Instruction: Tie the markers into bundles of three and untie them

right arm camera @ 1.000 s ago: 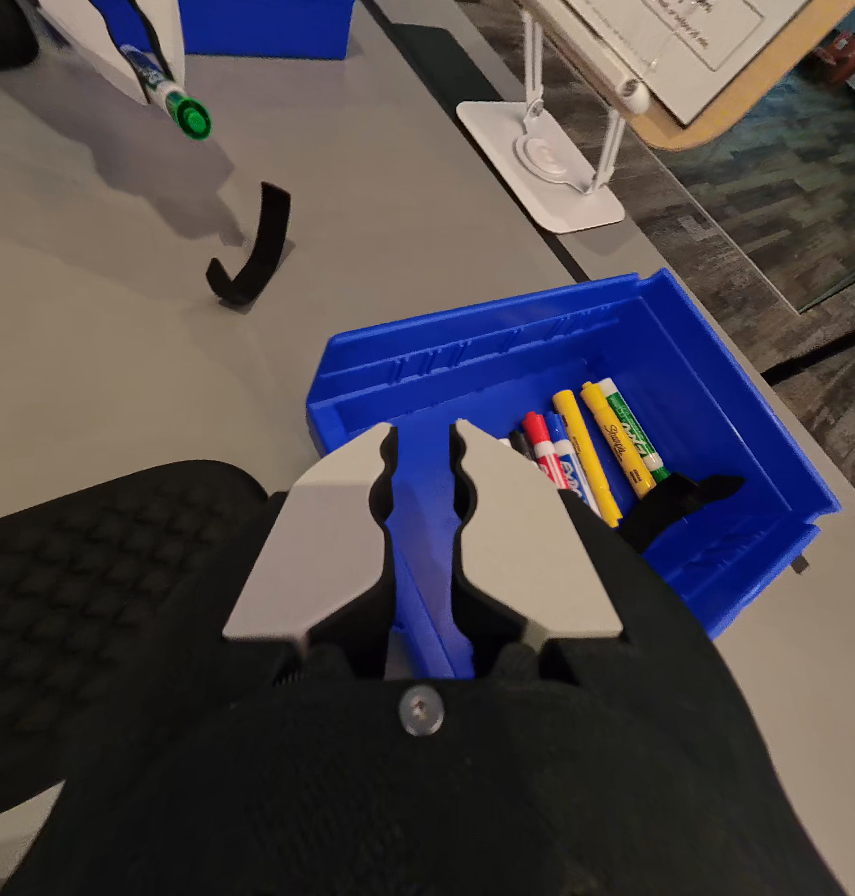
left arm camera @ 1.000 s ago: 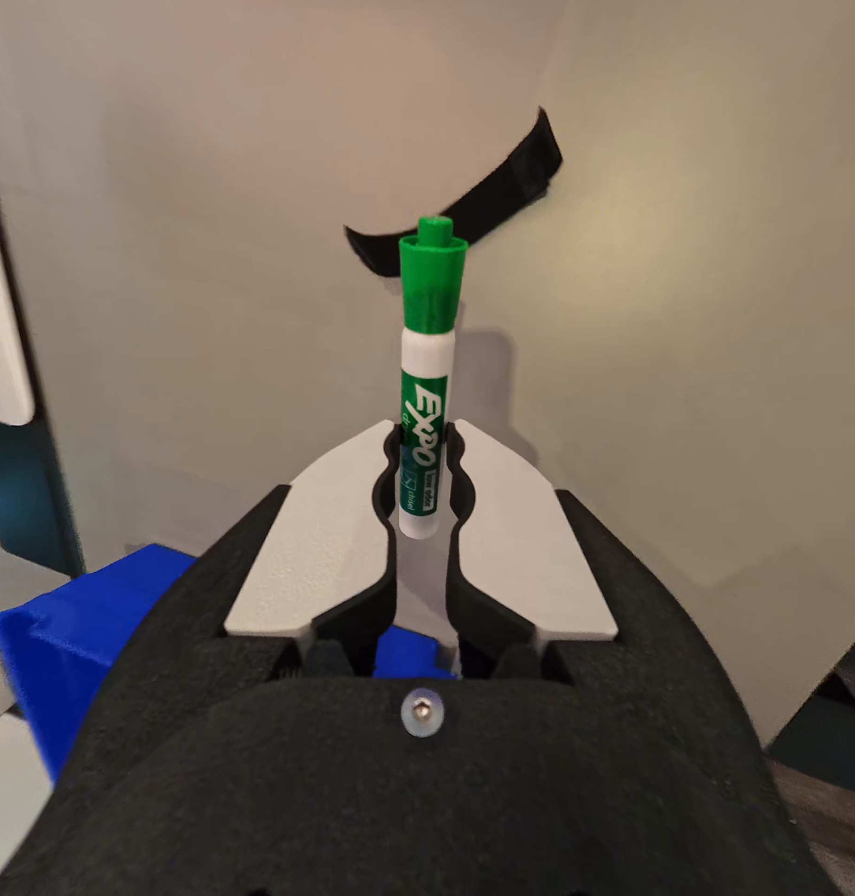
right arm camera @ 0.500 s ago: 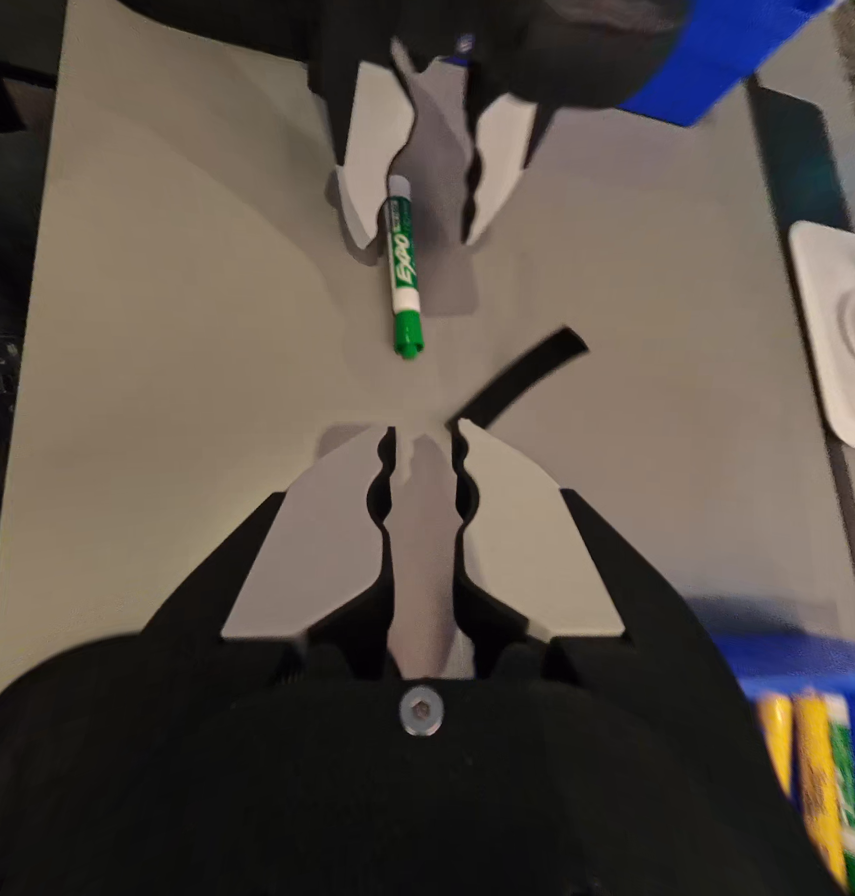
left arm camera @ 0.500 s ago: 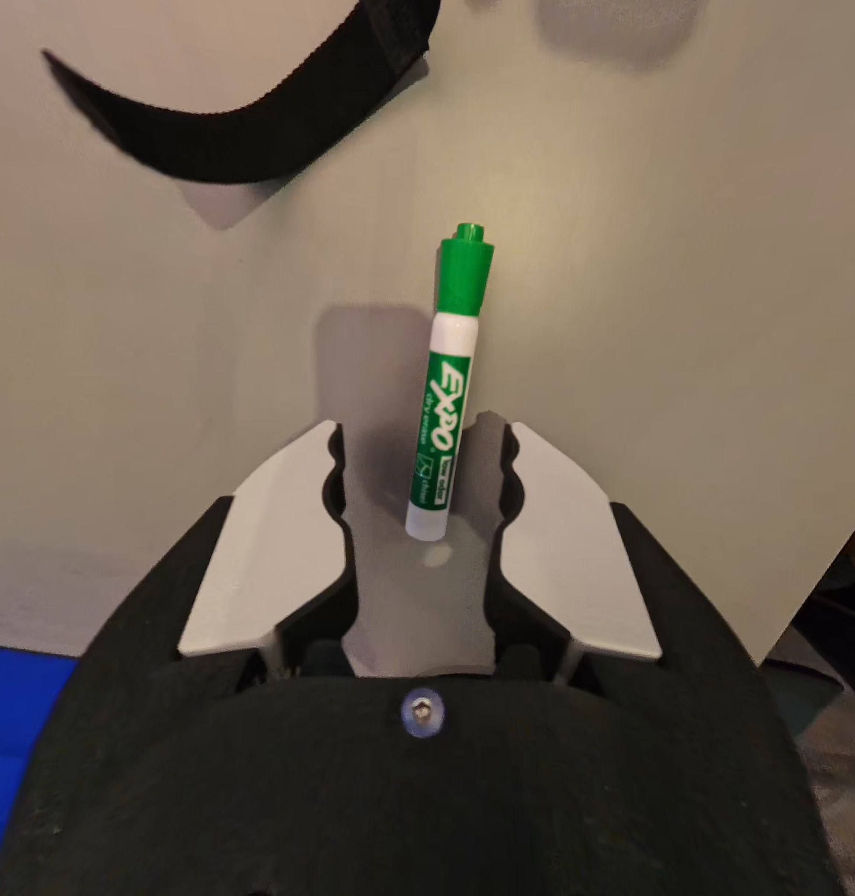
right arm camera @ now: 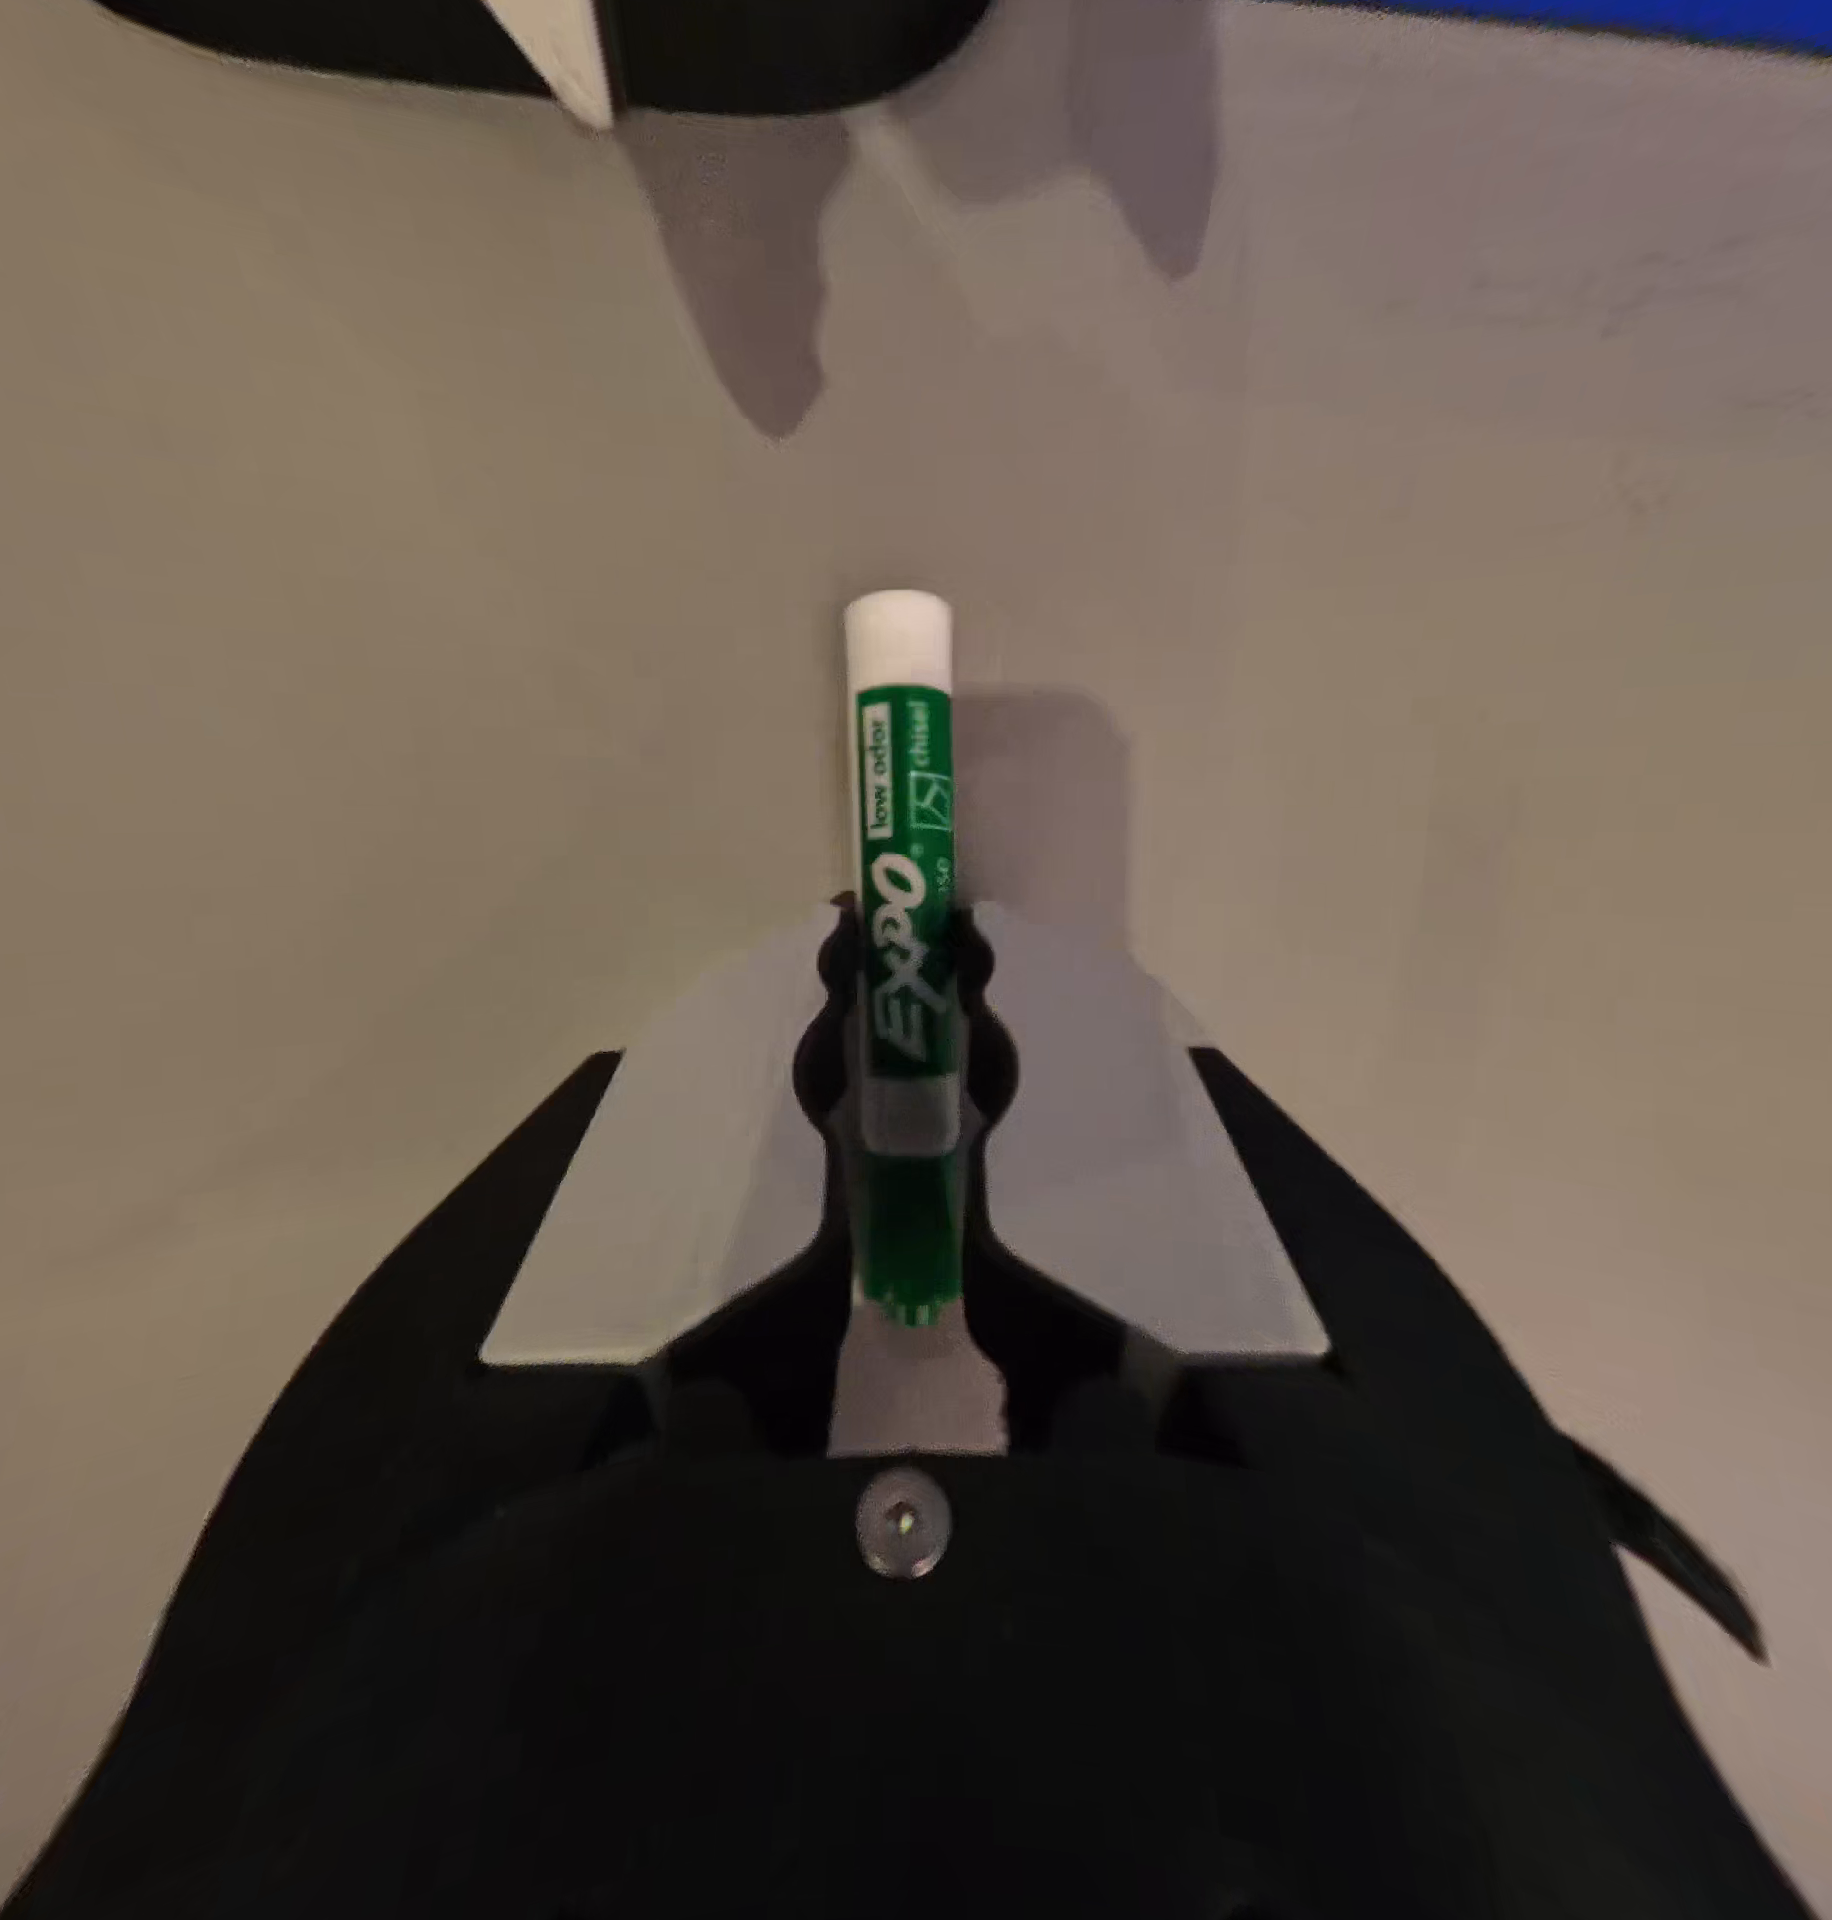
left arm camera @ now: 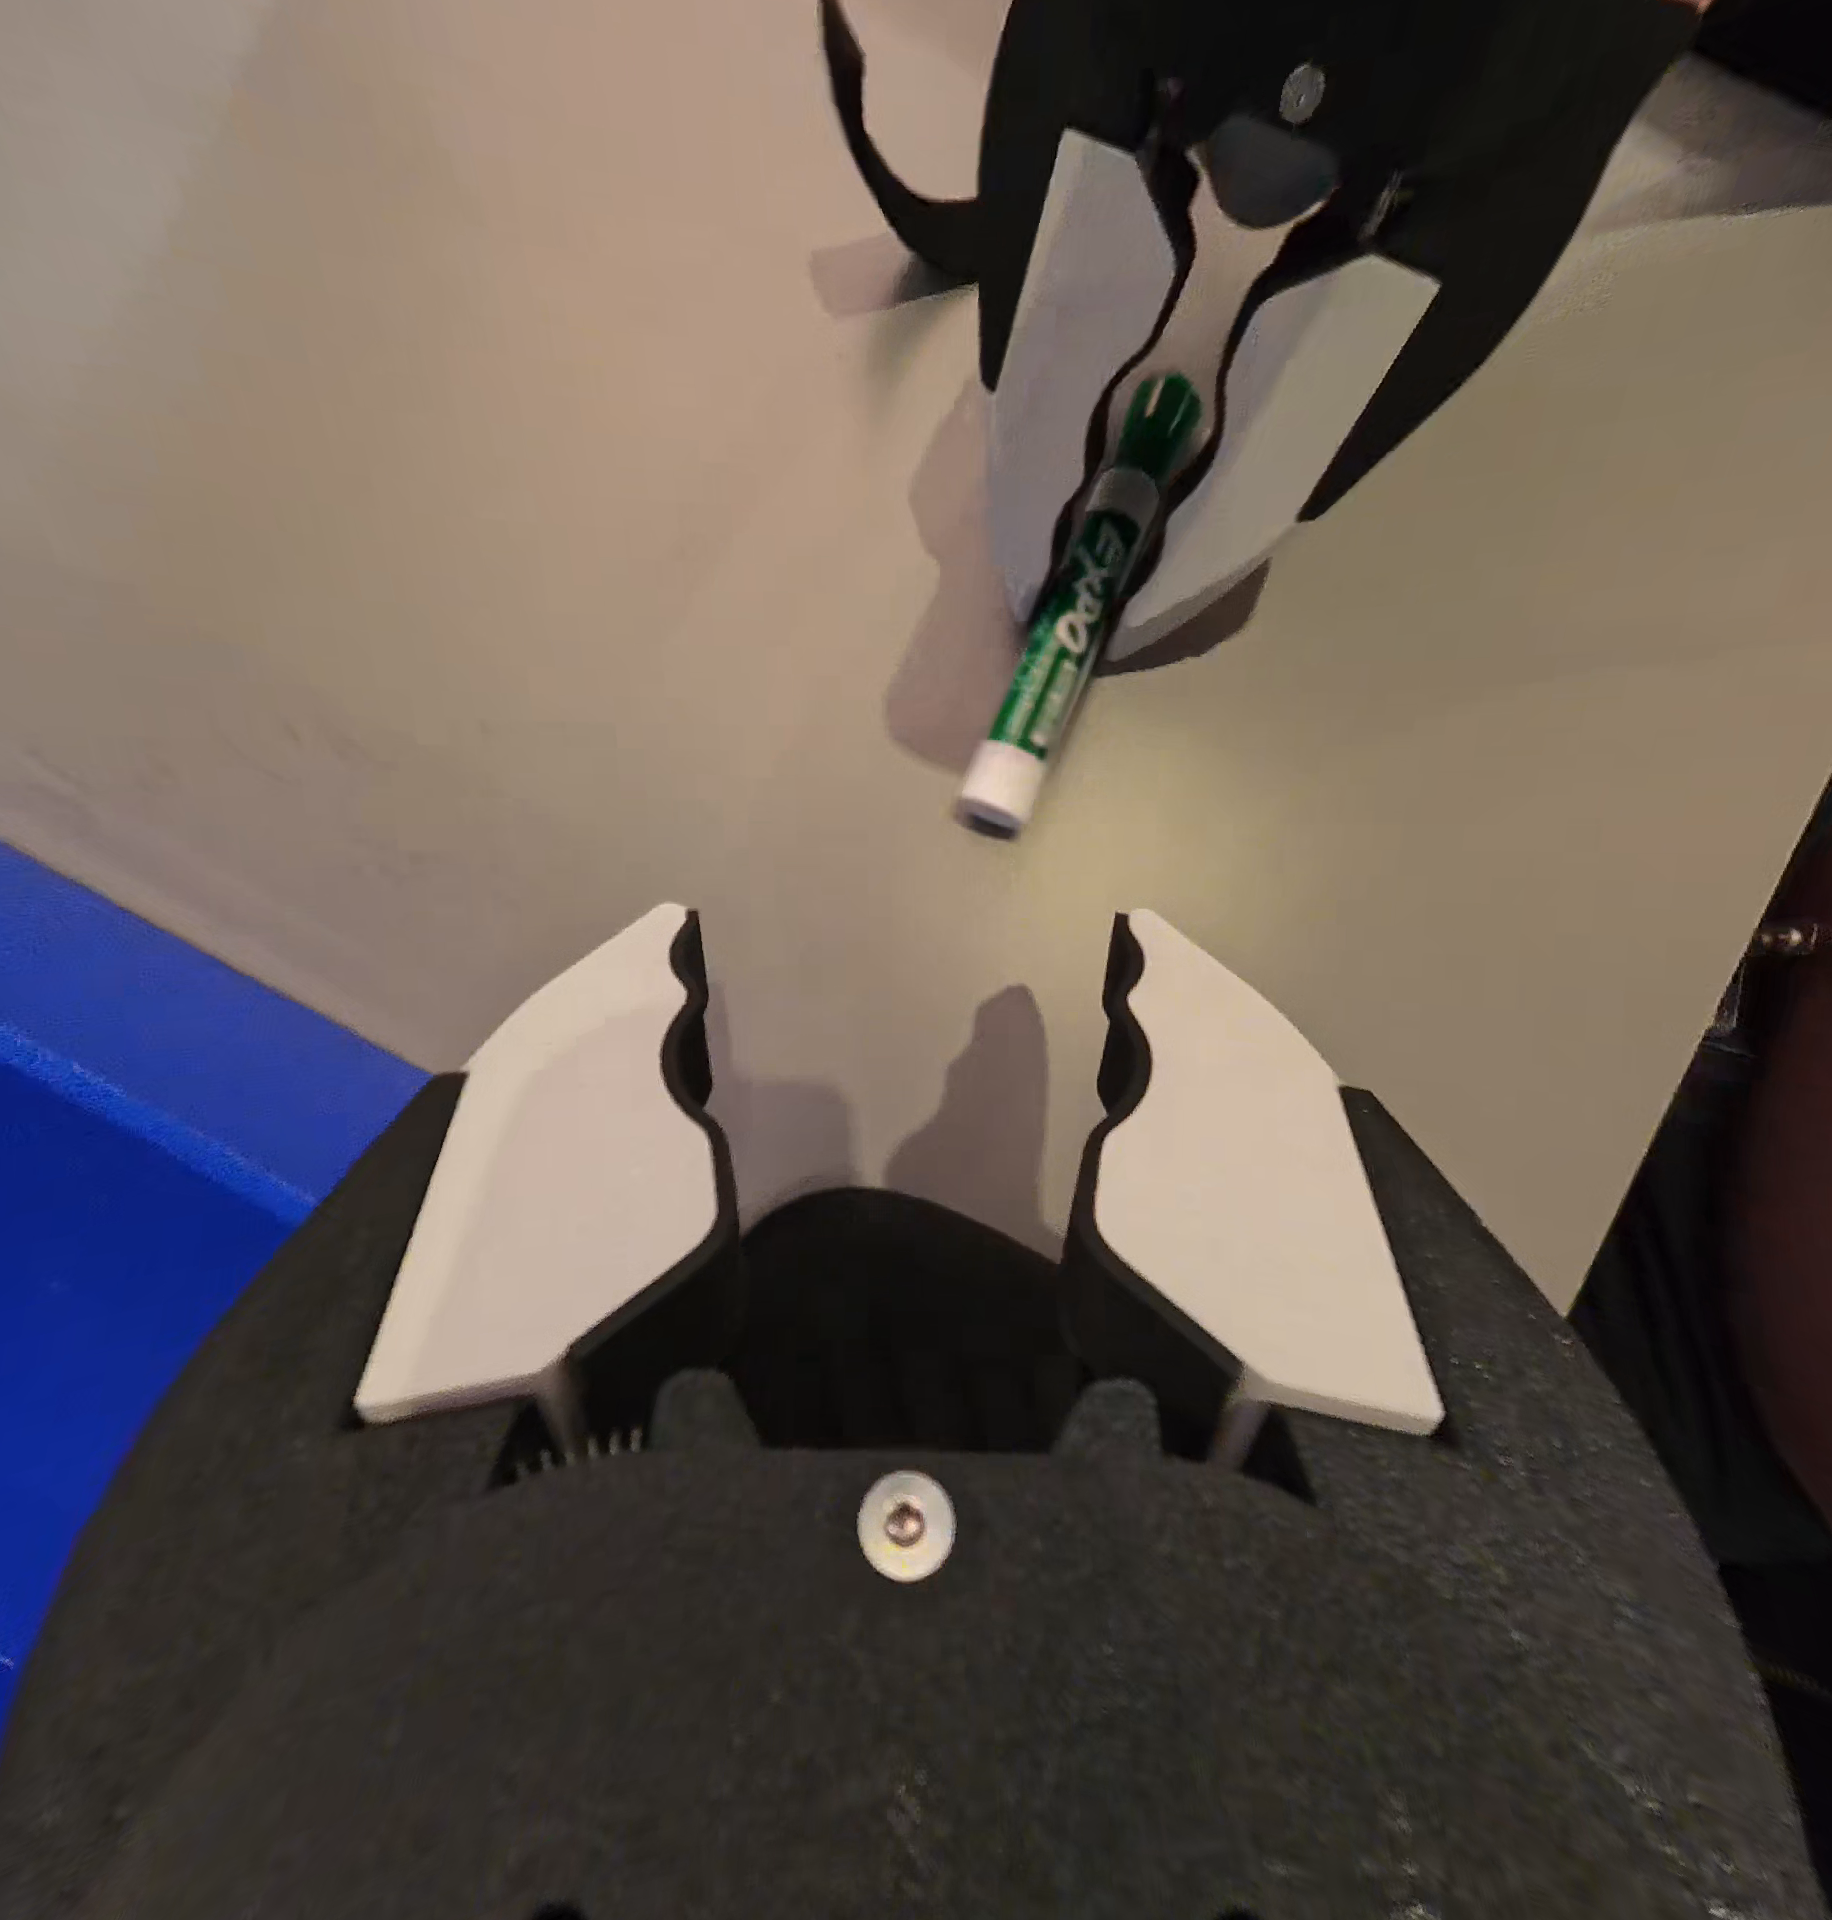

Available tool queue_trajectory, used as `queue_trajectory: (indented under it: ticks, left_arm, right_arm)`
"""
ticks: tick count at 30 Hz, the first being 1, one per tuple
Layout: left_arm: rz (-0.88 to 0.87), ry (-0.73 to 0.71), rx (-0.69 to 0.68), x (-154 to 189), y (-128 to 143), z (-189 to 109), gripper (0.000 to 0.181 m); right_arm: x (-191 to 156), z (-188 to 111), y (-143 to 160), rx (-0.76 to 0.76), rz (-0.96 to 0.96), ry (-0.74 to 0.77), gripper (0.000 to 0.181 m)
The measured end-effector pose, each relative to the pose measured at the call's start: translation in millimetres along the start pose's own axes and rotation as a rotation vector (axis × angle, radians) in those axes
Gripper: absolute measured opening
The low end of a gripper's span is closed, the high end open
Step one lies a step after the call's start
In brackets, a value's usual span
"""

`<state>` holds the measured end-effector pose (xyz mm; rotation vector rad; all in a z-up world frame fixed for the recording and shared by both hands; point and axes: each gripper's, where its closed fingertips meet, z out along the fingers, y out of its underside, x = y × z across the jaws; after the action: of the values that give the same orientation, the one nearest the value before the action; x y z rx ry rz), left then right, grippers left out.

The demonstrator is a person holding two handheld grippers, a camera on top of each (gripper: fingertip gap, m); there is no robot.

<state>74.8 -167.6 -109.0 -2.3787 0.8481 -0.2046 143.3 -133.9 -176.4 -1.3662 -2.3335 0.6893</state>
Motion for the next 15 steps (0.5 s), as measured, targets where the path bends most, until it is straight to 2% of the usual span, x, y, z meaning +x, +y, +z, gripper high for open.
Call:
queue_trajectory:
  ticks: [2, 4, 6, 9, 11, 12, 13, 15]
  left_arm:
    - [0.001, -0.001, 0.016, 2.1, 3.7, -2.8, 0.075]
    - [0.003, -0.004, 0.044, 4.6, 4.7, -5.0, 0.075]
    - [0.003, 0.006, 0.078, 10.1, 5.7, -8.1, 0.074]
    - [-0.001, 0.023, 0.095, 19.2, 14.0, -12.6, 0.074]
    - [0.001, 0.027, 0.083, 24.2, 22.8, -15.1, 0.075]
    - [0.000, 0.029, 0.076, 26.6, 26.5, -15.9, 0.075]
    - [0.001, 0.028, 0.071, 28.7, 29.2, -16.6, 0.075]
    - [0.011, 0.042, 0.059, 34.7, 32.0, -16.5, 0.074]
  right_arm:
    - [-3.1, -4.1, -5.5, 0.010, 0.011, -0.014, 0.020]
    - [-4.9, -27.7, -18.7, 0.074, -0.026, 0.022, 0.020]
    - [-0.6, -77.1, -28.7, 0.133, -0.059, 0.096, 0.020]
    - [28.2, -189.8, -12.5, 0.180, -0.109, 0.313, 0.020]
    - [51.8, -255.9, 33.5, 0.140, -0.023, 0.387, 0.020]
    - [60.6, -275.6, 63.9, 0.109, 0.053, 0.373, 0.019]
    - [68.4, -286.1, 97.9, 0.060, 0.141, 0.345, 0.020]
    - [82.6, -287.9, 172.3, -0.120, 0.292, 0.330, 0.020]
